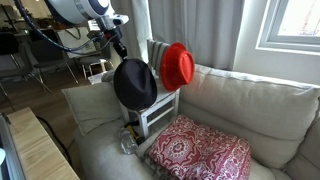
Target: Take the black hat off of the orange hat and place it on the chair
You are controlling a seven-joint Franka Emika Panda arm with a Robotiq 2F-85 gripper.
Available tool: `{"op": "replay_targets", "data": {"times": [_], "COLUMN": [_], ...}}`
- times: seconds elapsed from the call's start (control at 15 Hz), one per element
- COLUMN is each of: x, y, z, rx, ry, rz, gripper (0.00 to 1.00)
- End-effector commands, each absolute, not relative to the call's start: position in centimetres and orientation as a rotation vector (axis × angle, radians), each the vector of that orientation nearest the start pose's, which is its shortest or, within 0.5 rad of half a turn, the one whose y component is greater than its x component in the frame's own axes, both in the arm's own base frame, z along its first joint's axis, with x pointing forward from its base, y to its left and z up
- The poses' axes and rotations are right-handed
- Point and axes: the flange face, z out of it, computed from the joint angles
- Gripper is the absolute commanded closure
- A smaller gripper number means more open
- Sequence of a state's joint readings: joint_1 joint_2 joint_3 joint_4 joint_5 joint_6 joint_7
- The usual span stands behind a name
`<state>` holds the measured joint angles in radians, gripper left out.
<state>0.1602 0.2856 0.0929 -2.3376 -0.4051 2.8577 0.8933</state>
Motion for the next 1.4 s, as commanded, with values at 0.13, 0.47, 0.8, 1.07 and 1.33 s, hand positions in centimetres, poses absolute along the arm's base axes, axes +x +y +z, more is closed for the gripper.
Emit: {"op": "replay_targets", "data": {"times": [0.13, 0.47, 0.8, 1.07, 1.33], "x": [52.2, 53.6, 55.1, 55.7, 55.9], "y": [18.9, 20.0, 20.1, 20.0, 19.5], "z": [19.4, 18.0, 17.4, 17.6, 20.1], "rx": [-2.987, -2.911, -2.843, -2.797, -2.81], "ry": [0.249, 0.167, 0.145, 0.174, 0.236], "rz": [-0.393, -0.481, -0.57, -0.578, -0.435], "gripper": [0.99, 0.99, 0.69, 0.42, 0.11]}}
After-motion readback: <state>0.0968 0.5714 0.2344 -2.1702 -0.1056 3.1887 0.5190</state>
